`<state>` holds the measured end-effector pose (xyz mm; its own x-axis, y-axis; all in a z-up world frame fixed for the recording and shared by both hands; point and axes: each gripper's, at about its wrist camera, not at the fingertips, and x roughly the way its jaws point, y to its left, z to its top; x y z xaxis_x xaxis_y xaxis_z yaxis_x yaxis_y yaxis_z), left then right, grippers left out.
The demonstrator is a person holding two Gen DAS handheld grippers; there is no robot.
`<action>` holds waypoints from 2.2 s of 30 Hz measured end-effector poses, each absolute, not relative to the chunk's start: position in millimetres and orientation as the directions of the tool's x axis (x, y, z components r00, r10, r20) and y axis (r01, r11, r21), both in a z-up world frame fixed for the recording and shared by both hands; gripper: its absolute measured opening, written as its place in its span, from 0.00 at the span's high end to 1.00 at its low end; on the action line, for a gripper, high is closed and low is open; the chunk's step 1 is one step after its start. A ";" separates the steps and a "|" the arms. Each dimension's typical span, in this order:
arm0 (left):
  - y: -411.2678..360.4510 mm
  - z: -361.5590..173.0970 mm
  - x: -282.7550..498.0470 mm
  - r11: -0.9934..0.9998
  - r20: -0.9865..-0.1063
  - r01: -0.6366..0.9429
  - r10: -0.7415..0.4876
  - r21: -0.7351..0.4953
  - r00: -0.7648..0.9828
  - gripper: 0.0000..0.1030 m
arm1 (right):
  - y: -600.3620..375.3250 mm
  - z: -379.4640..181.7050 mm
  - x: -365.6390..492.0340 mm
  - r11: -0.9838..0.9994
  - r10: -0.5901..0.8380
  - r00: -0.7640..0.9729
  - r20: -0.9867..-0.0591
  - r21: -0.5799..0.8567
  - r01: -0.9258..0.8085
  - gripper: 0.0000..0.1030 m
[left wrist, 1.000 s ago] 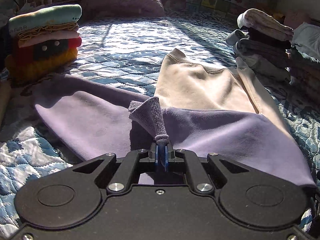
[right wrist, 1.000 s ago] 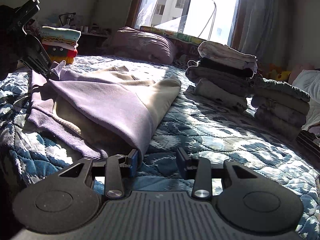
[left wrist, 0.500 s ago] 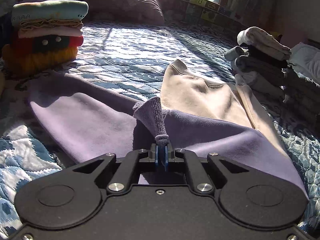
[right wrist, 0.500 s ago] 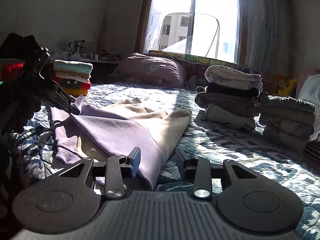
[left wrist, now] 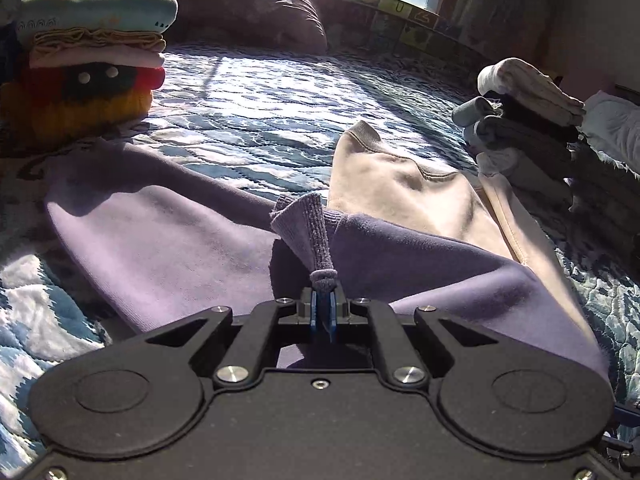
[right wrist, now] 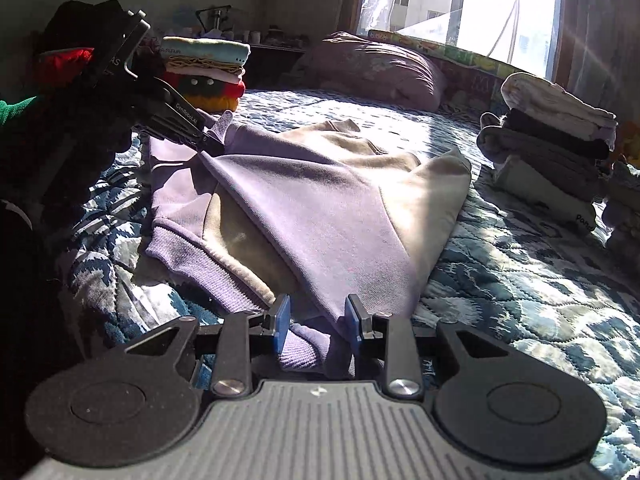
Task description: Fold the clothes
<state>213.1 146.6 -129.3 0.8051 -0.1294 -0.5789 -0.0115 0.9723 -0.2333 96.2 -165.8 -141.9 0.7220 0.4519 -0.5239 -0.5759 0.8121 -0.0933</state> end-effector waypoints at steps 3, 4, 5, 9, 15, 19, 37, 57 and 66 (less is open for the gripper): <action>147.5 -130.6 211.6 0.971 -0.569 -0.009 -0.133 -0.239 0.811 0.95 | -170.7 -126.7 94.4 0.809 0.475 0.753 -0.455 -0.111 -0.577 0.69; 147.9 -130.7 211.7 0.970 -0.568 -0.011 -0.134 -0.244 0.812 0.95 | -171.3 -121.9 99.7 0.818 0.476 0.769 -0.427 -0.106 -0.565 0.69; 148.4 -130.7 211.8 0.968 -0.567 -0.015 -0.134 -0.250 0.813 0.95 | -171.5 -117.3 107.5 0.831 0.473 0.787 -0.397 -0.095 -0.548 0.69; 147.9 -129.4 212.3 0.965 -0.586 -0.042 -0.122 -0.258 0.801 0.95 | -167.3 -123.5 139.3 0.843 0.468 0.765 -0.444 -0.035 -0.536 0.66; 129.0 -95.6 199.8 0.995 -0.583 -0.075 0.023 -0.065 0.812 0.79 | -157.8 -119.8 143.9 0.811 0.488 0.731 -0.476 -0.062 -0.582 0.67; 84.3 -70.1 231.9 0.990 -0.553 0.108 -0.139 -0.089 0.822 0.79 | -158.6 -118.1 153.4 0.815 0.503 0.744 -0.439 -0.044 -0.577 0.67; -76.6 -114.1 479.2 0.921 -0.764 0.382 -0.304 -0.081 0.570 0.92 | -153.6 -141.3 173.9 0.789 0.538 0.664 -0.519 0.033 -0.614 0.67; 26.7 -45.6 392.0 0.966 -0.626 0.161 -0.255 -0.203 0.737 0.60 | -174.1 -132.3 173.0 0.803 0.562 0.681 -0.470 0.112 -0.585 0.66; 177.7 -45.2 262.9 0.943 -0.607 -0.124 -0.094 -0.308 0.789 0.58 | -193.7 -124.0 158.7 0.817 0.556 0.708 -0.437 0.126 -0.563 0.66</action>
<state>262.9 177.7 -45.2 0.7892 -0.0939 -0.6069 -0.1243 0.9433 -0.3076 158.7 -193.7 -124.0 0.7077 0.5555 -0.4366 -0.5634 0.8166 0.1258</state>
